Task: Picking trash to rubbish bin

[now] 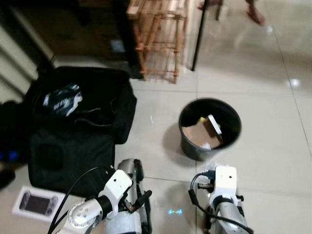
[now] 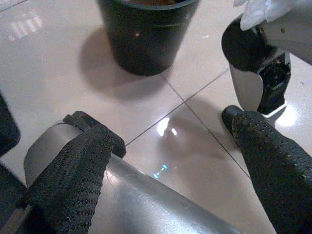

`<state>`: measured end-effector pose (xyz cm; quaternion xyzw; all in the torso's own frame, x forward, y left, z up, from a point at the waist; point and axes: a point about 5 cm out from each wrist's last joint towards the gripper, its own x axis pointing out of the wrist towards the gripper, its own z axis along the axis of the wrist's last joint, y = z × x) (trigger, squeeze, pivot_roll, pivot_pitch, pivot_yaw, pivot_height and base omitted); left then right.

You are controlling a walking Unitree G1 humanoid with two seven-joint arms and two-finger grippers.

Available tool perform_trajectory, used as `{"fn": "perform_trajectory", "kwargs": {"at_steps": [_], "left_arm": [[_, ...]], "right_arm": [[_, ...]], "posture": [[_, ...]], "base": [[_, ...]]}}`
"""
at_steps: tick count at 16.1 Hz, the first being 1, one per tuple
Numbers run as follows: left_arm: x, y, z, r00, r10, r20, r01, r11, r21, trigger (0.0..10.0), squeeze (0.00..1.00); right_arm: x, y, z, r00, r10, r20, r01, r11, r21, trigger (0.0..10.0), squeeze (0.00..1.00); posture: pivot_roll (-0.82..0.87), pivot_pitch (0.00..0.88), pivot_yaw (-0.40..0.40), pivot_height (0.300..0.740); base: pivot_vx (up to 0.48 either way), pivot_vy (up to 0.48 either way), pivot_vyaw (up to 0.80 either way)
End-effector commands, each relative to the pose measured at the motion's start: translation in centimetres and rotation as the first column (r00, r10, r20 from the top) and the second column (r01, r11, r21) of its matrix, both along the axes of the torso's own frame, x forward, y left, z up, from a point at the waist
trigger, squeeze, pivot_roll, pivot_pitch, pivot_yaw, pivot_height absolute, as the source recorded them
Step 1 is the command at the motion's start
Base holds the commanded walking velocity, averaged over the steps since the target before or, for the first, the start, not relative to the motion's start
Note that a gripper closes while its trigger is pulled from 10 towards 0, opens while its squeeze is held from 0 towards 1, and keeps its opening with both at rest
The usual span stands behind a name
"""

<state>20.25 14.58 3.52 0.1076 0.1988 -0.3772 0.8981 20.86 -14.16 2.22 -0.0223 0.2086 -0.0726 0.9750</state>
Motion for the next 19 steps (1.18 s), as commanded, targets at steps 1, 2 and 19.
{"fn": "perform_trajectory", "kwargs": {"at_steps": [1, 2, 19], "left_arm": [[-0.3, 0.0, -0.1, 1.000, -0.014, -0.003, 0.014, 1.000, 0.006, 10.0, 0.00], [-0.3, 0.0, 0.0, 1.000, -0.015, -0.003, 0.015, 1.000, 0.005, 10.0, 0.00], [0.2, -0.7, 3.7, 0.996, 0.030, 0.080, -0.022, 0.996, -0.089, 10.0, 0.00]], "right_arm": [[-0.7, -0.3, -0.5, 1.000, -0.020, -0.024, 0.020, 1.000, -0.003, 10.0, 0.00], [-0.7, -0.3, -0.5, 1.000, -0.019, -0.025, 0.019, 1.000, -0.005, 10.0, 0.00], [3.0, -2.0, 2.4, 0.995, 0.015, 0.101, -0.007, 0.997, -0.076, 10.0, 0.00]], "posture": [[0.02, 0.369, 0.121, 0.559], [0.02, 0.370, 0.123, 0.559], [0.08, 0.482, 0.109, 0.559]], "base": [[0.000, 0.000, 0.00], [0.000, 0.000, 0.00], [0.000, 0.000, 0.00]]}}
